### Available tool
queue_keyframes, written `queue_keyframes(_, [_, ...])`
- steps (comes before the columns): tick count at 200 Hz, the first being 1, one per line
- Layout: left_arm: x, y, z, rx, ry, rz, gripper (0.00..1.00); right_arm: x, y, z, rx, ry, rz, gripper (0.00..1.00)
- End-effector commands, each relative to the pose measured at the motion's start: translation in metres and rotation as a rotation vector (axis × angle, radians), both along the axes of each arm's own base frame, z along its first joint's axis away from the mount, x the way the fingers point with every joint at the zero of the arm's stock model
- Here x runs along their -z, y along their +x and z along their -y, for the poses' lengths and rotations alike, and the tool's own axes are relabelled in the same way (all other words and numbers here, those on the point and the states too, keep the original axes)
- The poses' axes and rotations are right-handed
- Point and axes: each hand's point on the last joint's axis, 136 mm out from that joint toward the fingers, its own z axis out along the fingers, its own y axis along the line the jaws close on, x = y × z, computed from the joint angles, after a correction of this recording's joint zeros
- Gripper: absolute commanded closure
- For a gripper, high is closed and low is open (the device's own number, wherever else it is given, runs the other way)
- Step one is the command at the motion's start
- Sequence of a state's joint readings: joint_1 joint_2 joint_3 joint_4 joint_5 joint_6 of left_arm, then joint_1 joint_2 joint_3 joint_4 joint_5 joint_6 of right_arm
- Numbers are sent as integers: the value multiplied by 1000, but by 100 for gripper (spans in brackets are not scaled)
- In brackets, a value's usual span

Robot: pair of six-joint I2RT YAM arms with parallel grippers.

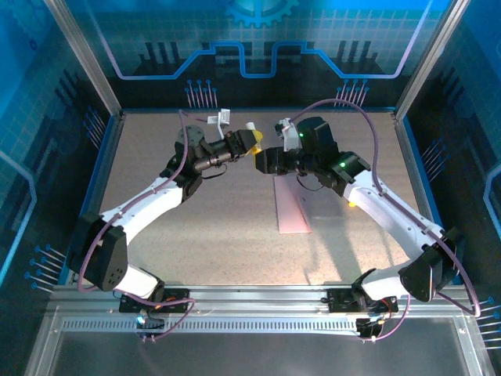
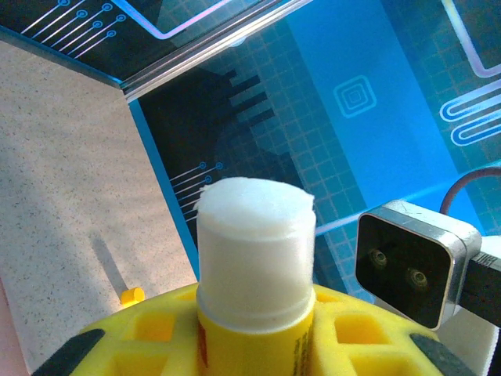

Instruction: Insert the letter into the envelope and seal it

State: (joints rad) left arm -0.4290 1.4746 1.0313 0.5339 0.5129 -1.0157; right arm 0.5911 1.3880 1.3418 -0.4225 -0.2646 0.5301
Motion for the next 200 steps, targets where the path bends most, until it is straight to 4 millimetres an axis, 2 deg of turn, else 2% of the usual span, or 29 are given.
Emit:
queue_keyframes(1, [-22, -9, 0, 17, -23, 59, 100, -14, 0, -6, -18, 20, 32, 48])
queue_keyframes(70, [-22, -10, 2, 28, -30, 56, 100, -17, 7, -15, -49, 65, 19, 62])
queue_keyframes(106, [-26, -11, 3, 38, -47, 64, 100, -21, 7, -14, -72, 124, 0, 75])
queue_keyframes(151, [-38, -19, 7, 96, -102, 120, 100, -46, 3, -5, -140, 303, -5, 82])
queue_keyframes(200, [-53, -38, 13, 222, -178, 197, 100, -85, -9, 1, -303, 528, -3, 83])
